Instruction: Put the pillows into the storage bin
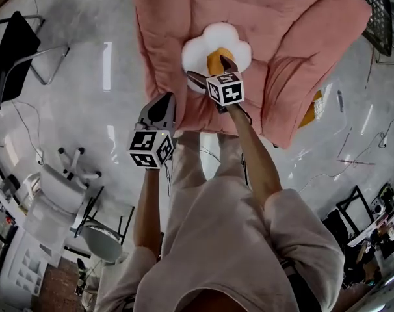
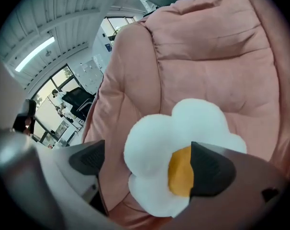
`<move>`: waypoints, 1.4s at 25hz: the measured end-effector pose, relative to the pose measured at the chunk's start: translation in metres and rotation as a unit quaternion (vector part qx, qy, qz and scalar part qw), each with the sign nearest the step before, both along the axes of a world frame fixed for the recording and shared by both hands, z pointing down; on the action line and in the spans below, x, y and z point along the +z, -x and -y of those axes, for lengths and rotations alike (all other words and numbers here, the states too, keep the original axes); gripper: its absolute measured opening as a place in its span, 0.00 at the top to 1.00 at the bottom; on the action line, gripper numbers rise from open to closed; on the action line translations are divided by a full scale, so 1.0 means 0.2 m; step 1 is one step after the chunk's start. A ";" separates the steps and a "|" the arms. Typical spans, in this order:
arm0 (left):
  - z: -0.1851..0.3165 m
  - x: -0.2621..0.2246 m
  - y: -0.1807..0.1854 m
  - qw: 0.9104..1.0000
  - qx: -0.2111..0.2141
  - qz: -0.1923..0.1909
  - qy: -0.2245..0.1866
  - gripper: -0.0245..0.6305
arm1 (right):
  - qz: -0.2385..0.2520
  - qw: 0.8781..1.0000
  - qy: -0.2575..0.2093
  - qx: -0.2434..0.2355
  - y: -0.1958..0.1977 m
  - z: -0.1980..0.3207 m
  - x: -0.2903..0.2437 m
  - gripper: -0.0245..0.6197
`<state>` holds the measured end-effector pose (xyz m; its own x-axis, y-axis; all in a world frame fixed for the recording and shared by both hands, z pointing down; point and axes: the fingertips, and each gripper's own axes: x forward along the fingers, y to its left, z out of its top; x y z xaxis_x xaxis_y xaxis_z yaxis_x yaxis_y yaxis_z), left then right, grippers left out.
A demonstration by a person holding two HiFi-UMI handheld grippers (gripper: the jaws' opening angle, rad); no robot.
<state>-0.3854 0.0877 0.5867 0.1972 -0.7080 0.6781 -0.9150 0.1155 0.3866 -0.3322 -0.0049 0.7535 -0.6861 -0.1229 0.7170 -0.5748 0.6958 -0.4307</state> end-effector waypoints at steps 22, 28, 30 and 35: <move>-0.07 -0.01 0.19 1.000 -0.015 0.008 -0.003 0.93 | -0.046 0.998 0.031 -0.029 0.16 -0.10 0.21 0.63; 0.00 -0.11 0.10 1.000 0.005 0.011 -0.022 0.94 | -0.014 1.000 0.023 -0.012 0.05 -0.10 0.03 0.68; 0.02 -0.13 0.07 1.000 0.007 0.012 -0.026 0.93 | -0.008 1.000 0.016 -0.006 0.00 -0.09 -0.03 0.68; 0.04 -0.23 0.02 0.999 0.014 0.016 -0.035 0.94 | 0.026 0.999 -0.013 0.021 -0.11 -0.05 -0.32 0.69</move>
